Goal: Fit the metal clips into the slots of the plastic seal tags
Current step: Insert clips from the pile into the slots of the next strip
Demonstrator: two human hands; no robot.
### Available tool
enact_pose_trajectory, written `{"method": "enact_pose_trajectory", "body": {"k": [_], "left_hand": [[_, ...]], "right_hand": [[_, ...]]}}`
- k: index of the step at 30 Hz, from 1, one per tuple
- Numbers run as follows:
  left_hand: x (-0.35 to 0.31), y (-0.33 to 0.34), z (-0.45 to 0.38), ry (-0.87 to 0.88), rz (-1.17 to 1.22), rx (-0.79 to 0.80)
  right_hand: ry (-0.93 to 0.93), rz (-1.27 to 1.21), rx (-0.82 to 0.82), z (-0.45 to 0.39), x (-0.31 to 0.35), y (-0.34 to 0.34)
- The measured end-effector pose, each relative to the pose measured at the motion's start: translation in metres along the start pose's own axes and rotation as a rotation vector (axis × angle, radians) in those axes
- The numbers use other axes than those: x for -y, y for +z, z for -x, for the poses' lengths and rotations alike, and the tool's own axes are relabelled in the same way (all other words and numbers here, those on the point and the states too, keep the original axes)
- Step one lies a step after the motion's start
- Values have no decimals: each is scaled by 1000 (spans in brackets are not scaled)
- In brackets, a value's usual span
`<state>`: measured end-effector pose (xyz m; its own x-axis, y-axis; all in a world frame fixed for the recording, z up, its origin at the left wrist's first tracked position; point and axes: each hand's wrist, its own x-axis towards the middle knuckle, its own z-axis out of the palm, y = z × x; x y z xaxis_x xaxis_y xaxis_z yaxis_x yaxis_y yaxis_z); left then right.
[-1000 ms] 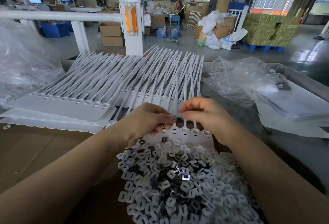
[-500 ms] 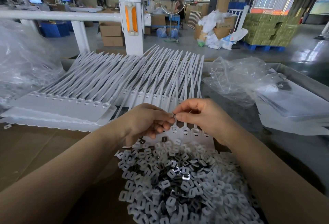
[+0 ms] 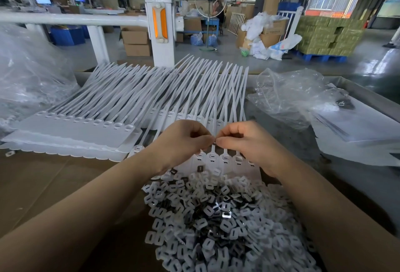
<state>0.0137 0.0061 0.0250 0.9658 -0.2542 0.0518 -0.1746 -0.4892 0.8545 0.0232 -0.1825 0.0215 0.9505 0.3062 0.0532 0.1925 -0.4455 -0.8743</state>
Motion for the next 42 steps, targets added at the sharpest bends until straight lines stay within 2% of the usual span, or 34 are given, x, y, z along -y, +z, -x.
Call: {"method": "enact_pose_trajectory", "body": {"k": [5,10,13,19,30,42], "left_hand": [[-2,3,-1,7,-43,-6],[-2,9,-6,-45,2,-4],[-5,18,-10,-47,-8,35],[-13,33,-19,-80,-92,100],[-25,49,-20,-152,-310,69],[-29,47,-25,-175,-398,140]], "right_hand": [[37,-20,-6,-1,-1,1],[75,-88,-298,-6,-6,2],[162,-201,-357,-9,-9,0],[204,-251,-366,-11,-11,-1],[222,-266,-363,-11,-10,-1],[213,-233,-360,-10,-9,-1]]}}
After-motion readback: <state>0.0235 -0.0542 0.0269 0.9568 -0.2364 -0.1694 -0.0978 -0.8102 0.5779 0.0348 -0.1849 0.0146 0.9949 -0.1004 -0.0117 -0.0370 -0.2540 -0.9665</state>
